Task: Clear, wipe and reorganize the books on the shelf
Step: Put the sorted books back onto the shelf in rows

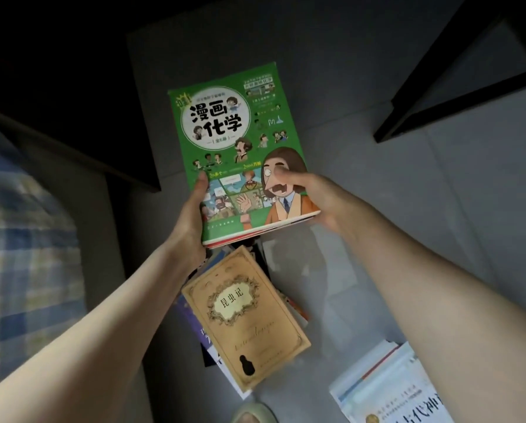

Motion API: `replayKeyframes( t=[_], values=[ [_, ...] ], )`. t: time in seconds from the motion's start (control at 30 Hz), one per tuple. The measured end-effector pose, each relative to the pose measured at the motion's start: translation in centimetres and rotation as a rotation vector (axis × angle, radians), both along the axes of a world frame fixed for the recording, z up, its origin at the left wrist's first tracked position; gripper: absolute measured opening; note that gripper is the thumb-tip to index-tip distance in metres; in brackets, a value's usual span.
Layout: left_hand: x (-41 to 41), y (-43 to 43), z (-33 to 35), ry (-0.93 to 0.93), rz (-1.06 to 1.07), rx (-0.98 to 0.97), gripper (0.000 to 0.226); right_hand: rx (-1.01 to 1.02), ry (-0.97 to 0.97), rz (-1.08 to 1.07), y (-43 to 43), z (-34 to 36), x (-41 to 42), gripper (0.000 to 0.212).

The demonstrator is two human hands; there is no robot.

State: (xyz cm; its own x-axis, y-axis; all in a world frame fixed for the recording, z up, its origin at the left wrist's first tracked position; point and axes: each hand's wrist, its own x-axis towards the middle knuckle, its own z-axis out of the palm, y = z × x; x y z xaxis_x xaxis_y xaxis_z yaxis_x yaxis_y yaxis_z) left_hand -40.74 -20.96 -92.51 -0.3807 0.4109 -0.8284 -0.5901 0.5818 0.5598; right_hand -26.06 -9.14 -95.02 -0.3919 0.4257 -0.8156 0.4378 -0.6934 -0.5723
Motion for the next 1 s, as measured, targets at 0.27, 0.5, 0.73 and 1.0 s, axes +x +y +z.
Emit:
replayKeyframes(
  t=[0.27, 0.5, 0.73, 1.0],
  values=[
    [2.6, -1.8, 2.8, -0.001, -0.216, -0.087, 0.049, -0.079, -0.018, 0.032, -0.6, 3.5, 4.6, 0.029],
    [6.0, -4.2, 5.4, -0.114, -0.246, -0.132, 0.052, -0.130, -0.071, 0.141, -0.7, 8.1, 9.3, 0.032],
    [10.5, -6.1, 12.3, -0.232, -0.235, -0.262, 0.055, -0.220, -0.130, -0.019, -5.5, 14.8, 15.2, 0.022],
    [18.9, -8.2, 24.4, -0.335, -0.420, -0.361, 0.057, -0.320, -0.145, -0.169, -10.3, 27.4, 25.5, 0.035]
  ],
)
